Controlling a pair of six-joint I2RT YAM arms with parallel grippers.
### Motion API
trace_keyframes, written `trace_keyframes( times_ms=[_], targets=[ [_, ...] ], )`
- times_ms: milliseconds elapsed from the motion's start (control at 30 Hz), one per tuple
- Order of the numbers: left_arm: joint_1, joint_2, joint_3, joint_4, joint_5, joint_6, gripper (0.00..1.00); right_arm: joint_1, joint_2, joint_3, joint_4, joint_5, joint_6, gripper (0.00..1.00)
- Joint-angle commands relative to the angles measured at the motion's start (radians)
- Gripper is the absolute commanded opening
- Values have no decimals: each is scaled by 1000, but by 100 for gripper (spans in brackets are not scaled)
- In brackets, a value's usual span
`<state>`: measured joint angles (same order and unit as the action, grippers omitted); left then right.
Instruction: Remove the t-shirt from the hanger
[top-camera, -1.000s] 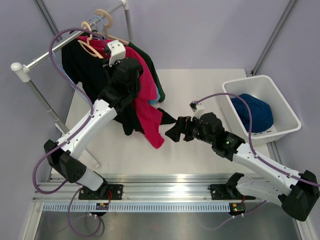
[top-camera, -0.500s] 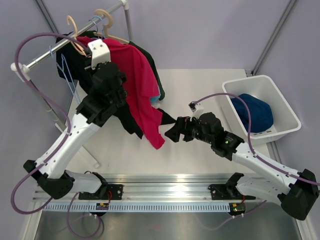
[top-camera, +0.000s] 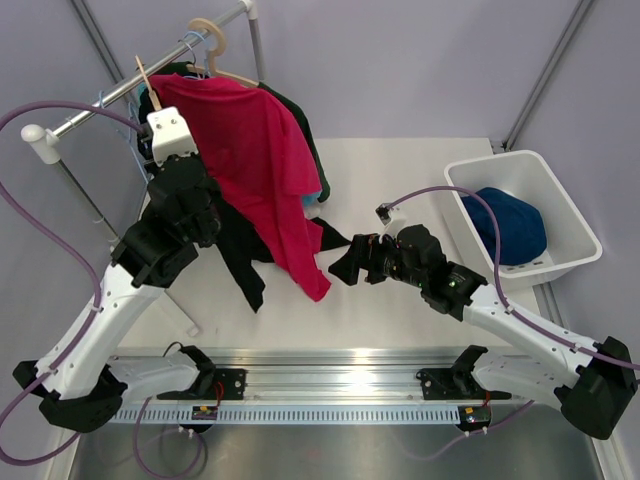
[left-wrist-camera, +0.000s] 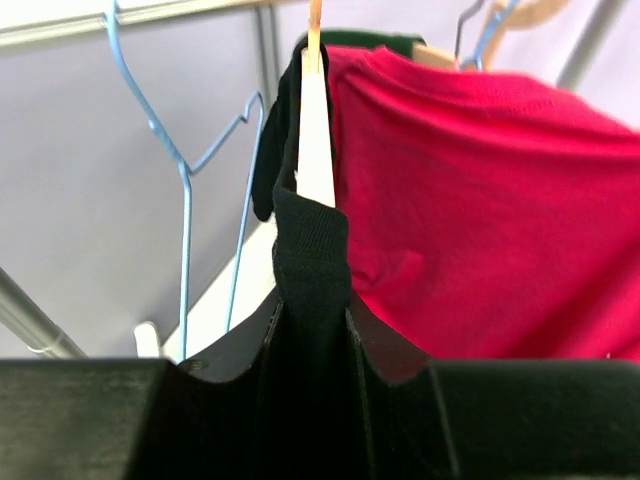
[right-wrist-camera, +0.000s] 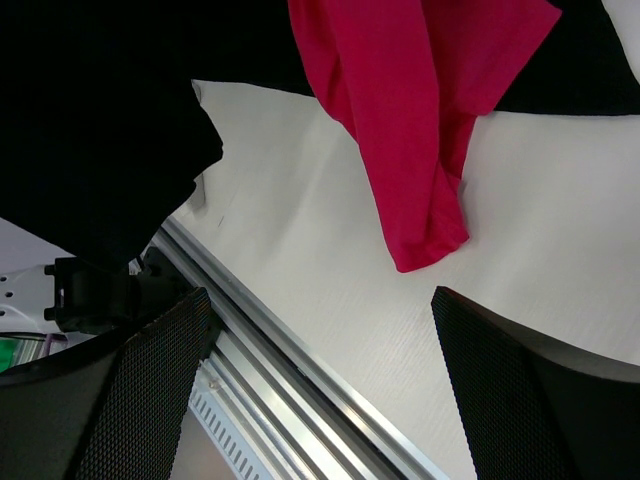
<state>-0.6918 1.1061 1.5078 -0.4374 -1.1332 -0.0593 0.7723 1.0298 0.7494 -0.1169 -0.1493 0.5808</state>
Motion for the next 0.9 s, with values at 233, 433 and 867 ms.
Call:
trace_keyframes(
  times_ms=[233, 433, 867],
  targets=[
    [-5, -117, -86, -57, 171, -109, 0, 7, -23, 28, 19, -18, -6, 99],
    [-5, -146, -98, -49, 214, -105, 0, 7, -28, 28, 14, -15, -7, 99],
    [-6, -288, -132, -150, 480, -125, 0, 7, -54, 21, 17, -21, -7, 99]
  ],
)
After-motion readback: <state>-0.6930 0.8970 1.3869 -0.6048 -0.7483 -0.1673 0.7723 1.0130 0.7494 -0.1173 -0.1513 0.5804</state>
